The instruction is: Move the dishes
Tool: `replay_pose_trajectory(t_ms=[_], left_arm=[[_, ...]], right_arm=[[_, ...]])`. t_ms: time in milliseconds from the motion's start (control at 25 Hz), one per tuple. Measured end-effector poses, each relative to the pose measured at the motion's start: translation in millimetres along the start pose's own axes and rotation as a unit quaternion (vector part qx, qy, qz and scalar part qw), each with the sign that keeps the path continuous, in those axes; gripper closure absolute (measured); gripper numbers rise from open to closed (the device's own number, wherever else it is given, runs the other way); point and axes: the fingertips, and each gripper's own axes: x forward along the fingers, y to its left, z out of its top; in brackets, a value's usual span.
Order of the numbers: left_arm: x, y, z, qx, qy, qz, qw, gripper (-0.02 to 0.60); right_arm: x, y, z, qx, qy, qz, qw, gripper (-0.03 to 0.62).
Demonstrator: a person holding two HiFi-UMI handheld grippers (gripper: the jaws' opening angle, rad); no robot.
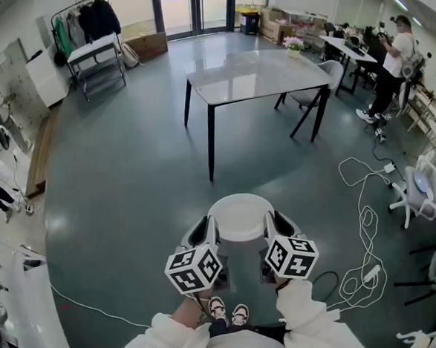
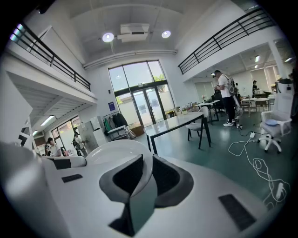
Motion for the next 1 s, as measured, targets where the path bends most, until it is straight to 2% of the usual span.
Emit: replay_pose_trajectory(t_ms=[320, 800, 1000], left_arm=[[-7.6, -15.1, 7.0, 0.014, 0.0, 0.0, 0.9999, 0.543], [-0.7, -2.0, 35.0, 0.042, -0.014, -0.014, 0.9989, 0.542], [4.6, 12.0, 44.9, 0.044, -0.013, -0.024, 0.9986, 0.542]], right_arm=[[-15.1, -0.7, 9.9, 0.003, -0.008, 0.001, 1.0, 0.476], [5.8, 17.9, 15.8, 0.035, -0.02, 0.009, 0.999, 0.475], [15.6, 31.4, 17.9, 0.021, -0.029, -0.002, 0.999, 0.474]])
